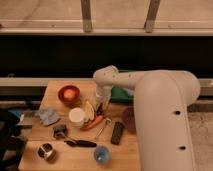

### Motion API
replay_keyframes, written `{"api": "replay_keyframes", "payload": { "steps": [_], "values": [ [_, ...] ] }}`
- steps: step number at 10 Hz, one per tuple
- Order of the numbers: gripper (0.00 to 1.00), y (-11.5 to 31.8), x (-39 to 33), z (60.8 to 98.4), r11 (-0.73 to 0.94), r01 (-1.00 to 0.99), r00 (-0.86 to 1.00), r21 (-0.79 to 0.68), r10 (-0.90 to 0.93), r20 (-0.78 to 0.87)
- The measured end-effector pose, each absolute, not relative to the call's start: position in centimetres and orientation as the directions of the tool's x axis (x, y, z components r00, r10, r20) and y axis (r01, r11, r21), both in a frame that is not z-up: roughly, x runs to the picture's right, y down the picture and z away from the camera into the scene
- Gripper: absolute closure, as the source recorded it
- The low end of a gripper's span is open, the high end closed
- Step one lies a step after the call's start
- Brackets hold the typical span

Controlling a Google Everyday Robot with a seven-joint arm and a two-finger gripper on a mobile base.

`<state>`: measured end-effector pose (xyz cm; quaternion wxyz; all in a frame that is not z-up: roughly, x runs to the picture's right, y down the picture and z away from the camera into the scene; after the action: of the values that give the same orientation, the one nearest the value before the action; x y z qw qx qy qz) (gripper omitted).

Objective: Place grapes in metal cup

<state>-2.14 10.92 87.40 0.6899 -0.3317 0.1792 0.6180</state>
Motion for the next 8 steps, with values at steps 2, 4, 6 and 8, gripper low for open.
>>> {"api": "replay_keyframes", "payload": {
  "steps": [2, 4, 6, 8],
  "values": [
    [1.0, 10.5, -2.8, 86.8, 0.048, -0.972, 0.191, -0.231, 0.735, -0.65],
    [1.0, 9.9, -2.7, 86.1, 0.069, -0.974, 0.197, -0.218, 0.74, -0.643],
    [1.0, 9.3, -2.8, 85.5, 0.079, -0.974, 0.198, -0.21, 0.747, -0.634],
    [1.0, 8.3, -2.6, 84.7, 0.092, -0.975, 0.2, -0.203, 0.761, -0.617]
  ]
}}
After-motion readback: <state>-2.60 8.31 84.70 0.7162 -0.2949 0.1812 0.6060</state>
